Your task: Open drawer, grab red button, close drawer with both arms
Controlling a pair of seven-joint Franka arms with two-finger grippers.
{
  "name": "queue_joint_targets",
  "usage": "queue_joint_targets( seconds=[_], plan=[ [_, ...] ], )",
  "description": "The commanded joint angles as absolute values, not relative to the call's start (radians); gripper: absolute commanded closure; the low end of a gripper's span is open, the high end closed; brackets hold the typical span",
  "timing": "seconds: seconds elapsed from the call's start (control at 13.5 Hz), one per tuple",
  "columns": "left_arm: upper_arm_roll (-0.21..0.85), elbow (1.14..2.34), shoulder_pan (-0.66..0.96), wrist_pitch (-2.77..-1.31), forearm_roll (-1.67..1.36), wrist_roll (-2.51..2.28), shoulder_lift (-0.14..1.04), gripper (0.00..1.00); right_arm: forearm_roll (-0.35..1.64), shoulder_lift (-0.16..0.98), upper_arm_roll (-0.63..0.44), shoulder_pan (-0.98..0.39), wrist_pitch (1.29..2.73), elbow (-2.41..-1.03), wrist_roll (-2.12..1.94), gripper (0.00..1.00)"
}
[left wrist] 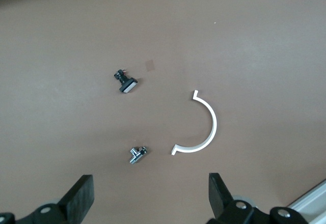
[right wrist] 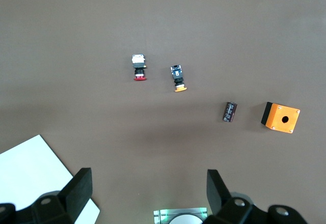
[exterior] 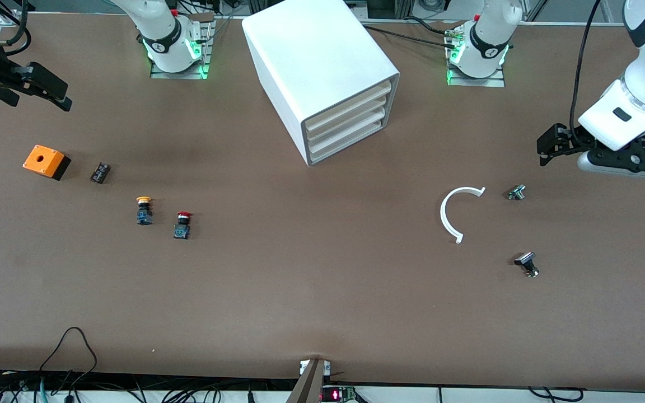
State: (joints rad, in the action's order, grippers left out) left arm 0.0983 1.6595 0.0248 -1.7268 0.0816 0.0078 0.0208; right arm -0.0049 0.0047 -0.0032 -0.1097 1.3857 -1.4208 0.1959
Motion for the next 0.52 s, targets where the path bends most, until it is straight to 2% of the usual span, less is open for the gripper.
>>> queue_joint_targets(
  seconds=[0.0, 0.44],
  plan=[
    [0.08, 1.7, 0.037, -1.695, 0.064, 0.034, -0.031, 0.01, -0.011, 0.0, -0.002, -0.106, 1.402, -1.437, 0.21, 0.01],
    [0.08, 1.669, 0.021, -1.648, 0.064, 0.021, -0.015, 0.01, -0.011, 0.049, -0.002, -0.103, 1.462, -1.448, 0.204, 0.01]
  ],
)
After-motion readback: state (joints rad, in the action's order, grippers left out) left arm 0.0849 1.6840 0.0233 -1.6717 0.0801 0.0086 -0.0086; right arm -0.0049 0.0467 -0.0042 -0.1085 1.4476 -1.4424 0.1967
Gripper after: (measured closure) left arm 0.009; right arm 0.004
